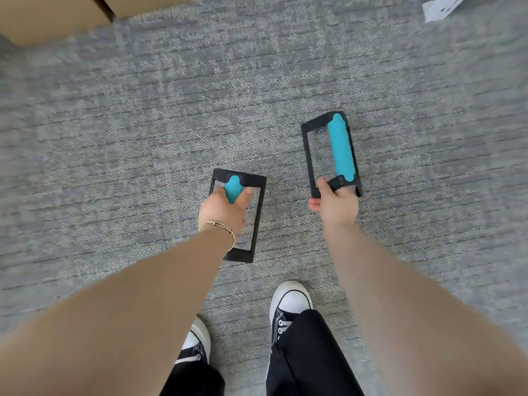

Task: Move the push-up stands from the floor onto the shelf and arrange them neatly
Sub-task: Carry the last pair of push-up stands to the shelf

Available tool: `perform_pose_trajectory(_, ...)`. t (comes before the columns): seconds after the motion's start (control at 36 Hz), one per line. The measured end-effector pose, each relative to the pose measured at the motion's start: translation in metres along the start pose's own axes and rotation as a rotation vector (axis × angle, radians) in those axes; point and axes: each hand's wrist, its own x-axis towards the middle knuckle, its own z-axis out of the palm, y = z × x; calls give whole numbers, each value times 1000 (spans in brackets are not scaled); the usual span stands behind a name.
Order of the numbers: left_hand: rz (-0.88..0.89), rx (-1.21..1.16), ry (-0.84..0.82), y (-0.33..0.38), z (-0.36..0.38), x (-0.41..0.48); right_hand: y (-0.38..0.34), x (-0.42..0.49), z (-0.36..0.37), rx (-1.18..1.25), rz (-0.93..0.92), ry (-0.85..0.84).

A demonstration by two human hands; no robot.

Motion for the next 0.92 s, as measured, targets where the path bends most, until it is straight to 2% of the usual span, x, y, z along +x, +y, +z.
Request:
perform_pose_trajectory(0.22, -70, -64, 110, 92, -104, -88, -97, -129, -61, -52, -73, -87)
perform_pose_trajectory(0.36, -63, -190, 143, 175, -189, -175, -198, -238, -119, -58, -145, -120)
perform_pose_trajectory(0.58, -75, -452, 130, 314, -317, -302, -363, -377, -195, -48, -299, -65)
perform_pose_trajectory(0.92, 212, -631, 55, 508, -469, -457, -577, -486, -283, 115, -636, -49)
